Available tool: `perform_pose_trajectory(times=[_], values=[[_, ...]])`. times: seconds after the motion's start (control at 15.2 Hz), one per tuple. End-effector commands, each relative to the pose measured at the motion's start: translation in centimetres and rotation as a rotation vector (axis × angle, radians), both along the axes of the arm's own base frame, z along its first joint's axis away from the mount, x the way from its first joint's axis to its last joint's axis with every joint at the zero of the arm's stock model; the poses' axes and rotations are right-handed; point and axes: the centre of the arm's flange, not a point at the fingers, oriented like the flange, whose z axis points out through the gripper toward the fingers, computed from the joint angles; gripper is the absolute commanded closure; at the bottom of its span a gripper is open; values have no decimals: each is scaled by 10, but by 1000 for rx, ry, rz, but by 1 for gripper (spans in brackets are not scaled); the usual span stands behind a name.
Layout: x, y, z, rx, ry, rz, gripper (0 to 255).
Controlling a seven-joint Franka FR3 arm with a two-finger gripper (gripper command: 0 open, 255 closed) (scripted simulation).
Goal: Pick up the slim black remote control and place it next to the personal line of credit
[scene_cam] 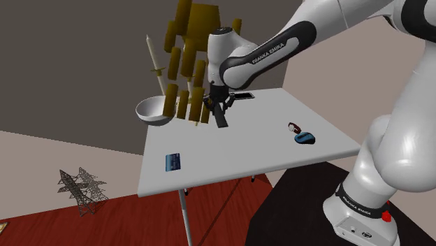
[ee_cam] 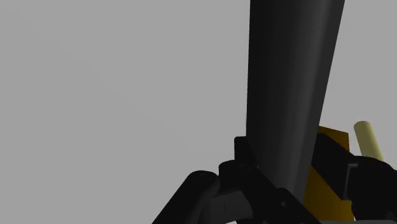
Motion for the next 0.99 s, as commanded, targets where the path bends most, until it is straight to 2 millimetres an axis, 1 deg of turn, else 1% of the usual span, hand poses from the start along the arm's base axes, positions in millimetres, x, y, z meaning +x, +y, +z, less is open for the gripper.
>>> perform_pose_trajectory(times=[0.0,0.92], values=[[9,31,-1,0,3,5,255],[71,205,0,0,3,5,255]])
